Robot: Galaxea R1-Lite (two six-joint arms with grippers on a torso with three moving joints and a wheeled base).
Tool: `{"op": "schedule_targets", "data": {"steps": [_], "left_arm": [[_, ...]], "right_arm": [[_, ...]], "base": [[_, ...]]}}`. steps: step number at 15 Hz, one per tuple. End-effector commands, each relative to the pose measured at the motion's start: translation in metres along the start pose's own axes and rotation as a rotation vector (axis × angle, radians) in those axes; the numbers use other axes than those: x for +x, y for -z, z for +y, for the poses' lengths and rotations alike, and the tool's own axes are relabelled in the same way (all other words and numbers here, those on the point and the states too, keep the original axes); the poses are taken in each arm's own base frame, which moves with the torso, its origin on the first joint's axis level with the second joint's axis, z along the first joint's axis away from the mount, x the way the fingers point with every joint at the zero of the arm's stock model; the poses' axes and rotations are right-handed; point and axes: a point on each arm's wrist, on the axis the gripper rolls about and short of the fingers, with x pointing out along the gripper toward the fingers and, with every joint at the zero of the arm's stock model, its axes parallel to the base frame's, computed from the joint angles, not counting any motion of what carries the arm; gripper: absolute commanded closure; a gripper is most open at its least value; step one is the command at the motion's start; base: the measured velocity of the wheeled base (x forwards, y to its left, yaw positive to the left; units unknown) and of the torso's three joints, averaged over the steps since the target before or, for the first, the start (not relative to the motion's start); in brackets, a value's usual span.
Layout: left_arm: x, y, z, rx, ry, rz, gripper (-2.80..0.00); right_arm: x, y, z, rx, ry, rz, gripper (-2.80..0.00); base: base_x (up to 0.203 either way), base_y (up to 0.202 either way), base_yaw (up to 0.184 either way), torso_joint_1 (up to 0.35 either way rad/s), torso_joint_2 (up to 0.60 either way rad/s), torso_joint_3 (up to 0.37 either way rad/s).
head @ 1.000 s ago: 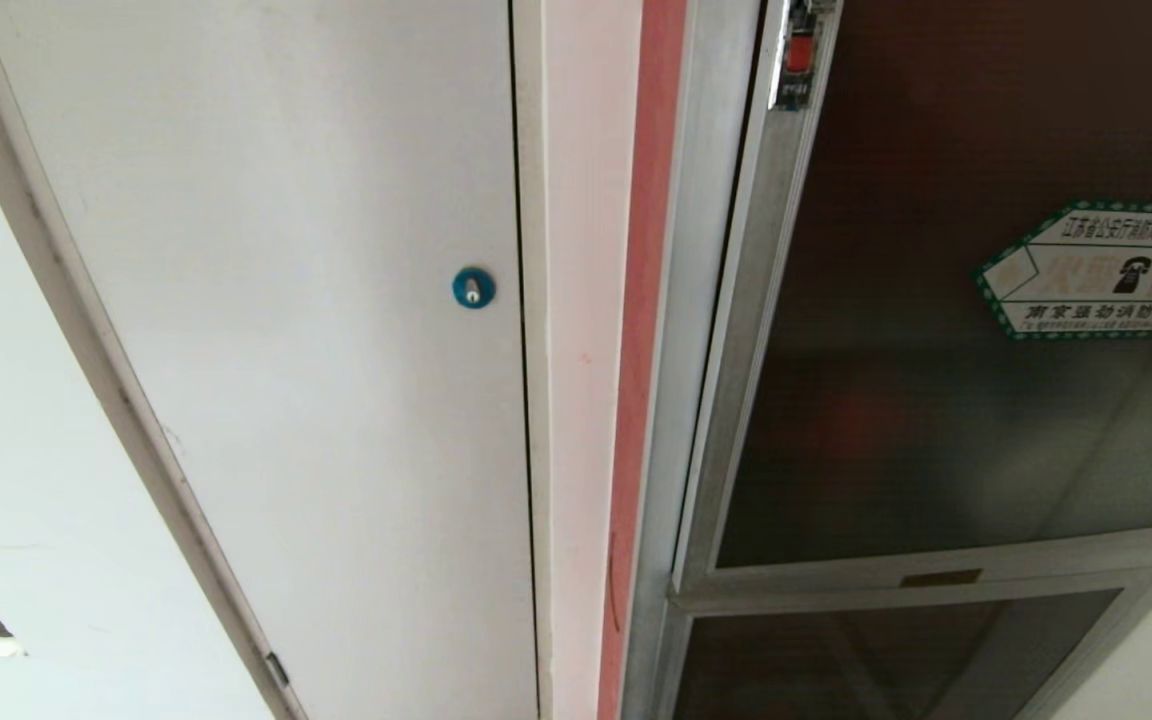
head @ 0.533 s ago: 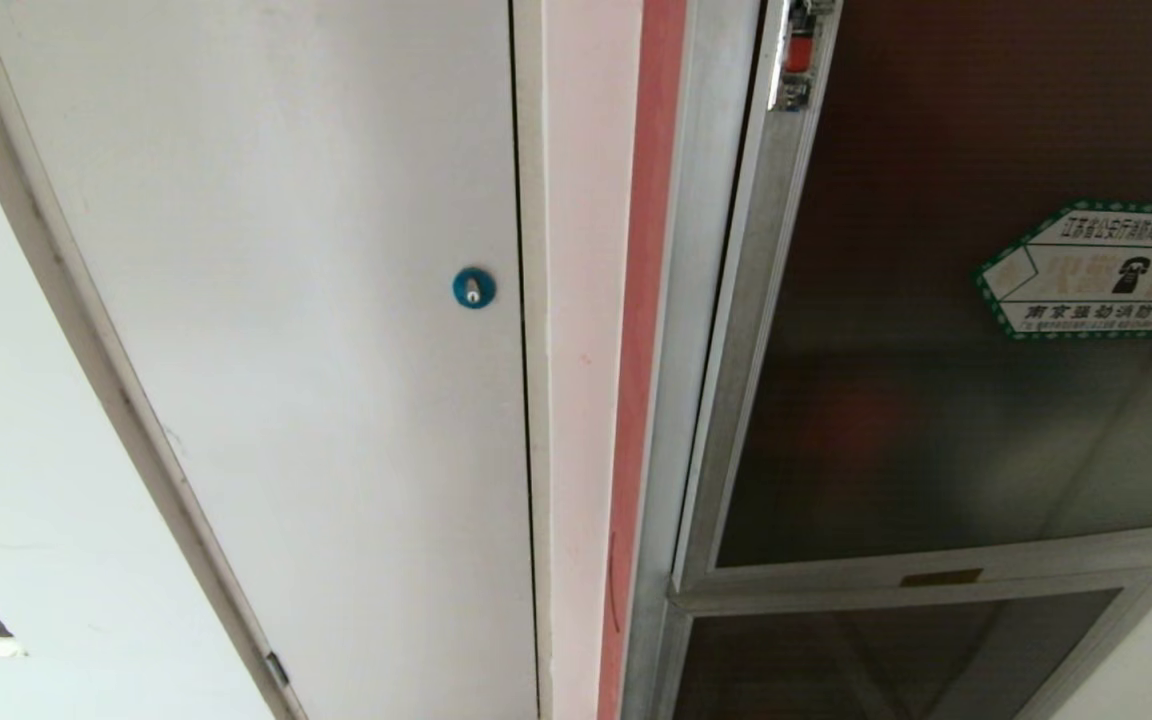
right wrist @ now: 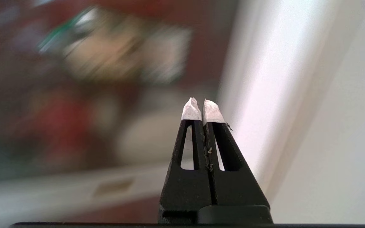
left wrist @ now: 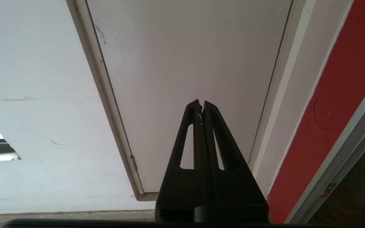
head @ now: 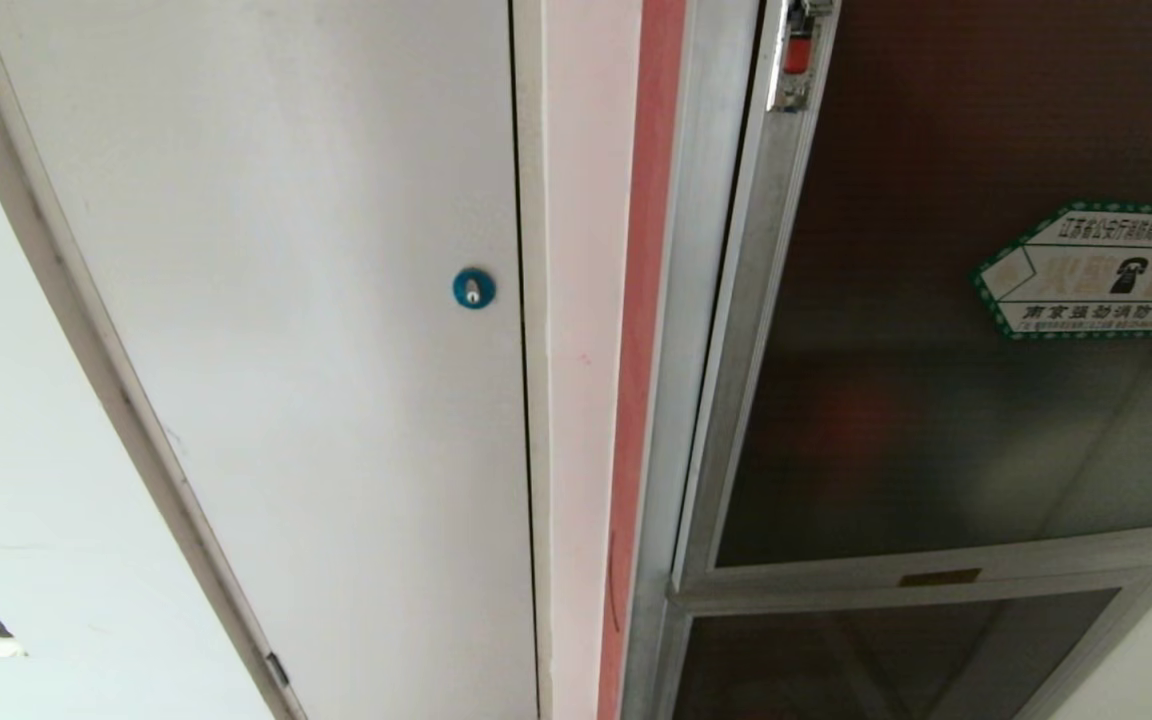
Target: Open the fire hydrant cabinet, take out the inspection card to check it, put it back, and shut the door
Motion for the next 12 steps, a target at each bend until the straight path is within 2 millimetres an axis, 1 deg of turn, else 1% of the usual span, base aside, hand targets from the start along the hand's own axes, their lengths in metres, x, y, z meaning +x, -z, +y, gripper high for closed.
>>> {"op": "schedule_targets", "data": {"steps": [1,2,3,5,6,8,10,12], "left_arm": [[0.001,0.002,0.000,0.000,0.000,0.008,0.00],[0.001,0.002,0.000,0.000,0.000,0.009,0.00],[0.001,0.002,0.000,0.000,0.000,0.009,0.00],[0.001,0.002,0.000,0.000,0.000,0.006,0.00],[0.001,0.002,0.000,0.000,0.000,0.008,0.00],[0.001,0.002,0.000,0.000,0.000,0.009,0.00],[0.001,0.002,0.000,0.000,0.000,0.008,0.00],[0.001,0.002,0.000,0.000,0.000,0.009,0.00]], "right_arm": [[-0.019,0.048,0.011,0.004,-0.178,0.002,0.00],[-0.016,0.069,0.019,0.028,-0.248,0.057,0.00],[-0.014,0.086,0.026,0.096,-0.300,0.116,0.00],[-0.012,0.110,0.036,0.197,-0.385,0.204,0.00],[-0.010,0.118,0.039,0.217,-0.400,0.223,0.00],[-0.007,0.127,0.043,0.222,-0.401,0.198,0.00],[-0.004,0.137,0.047,0.202,-0.399,0.165,0.00],[-0.003,0.148,0.050,0.187,-0.401,0.174,0.00]], "base": [[0.000,0.000,0.000,0.000,0.00,0.000],[0.000,0.000,0.000,0.000,0.00,0.000],[0.000,0.000,0.000,0.000,0.00,0.000],[0.000,0.000,0.000,0.000,0.00,0.000],[0.000,0.000,0.000,0.000,0.00,0.000],[0.000,0.000,0.000,0.000,0.00,0.000],[0.000,0.000,0.000,0.000,0.00,0.000],[0.000,0.000,0.000,0.000,0.00,0.000]]}}
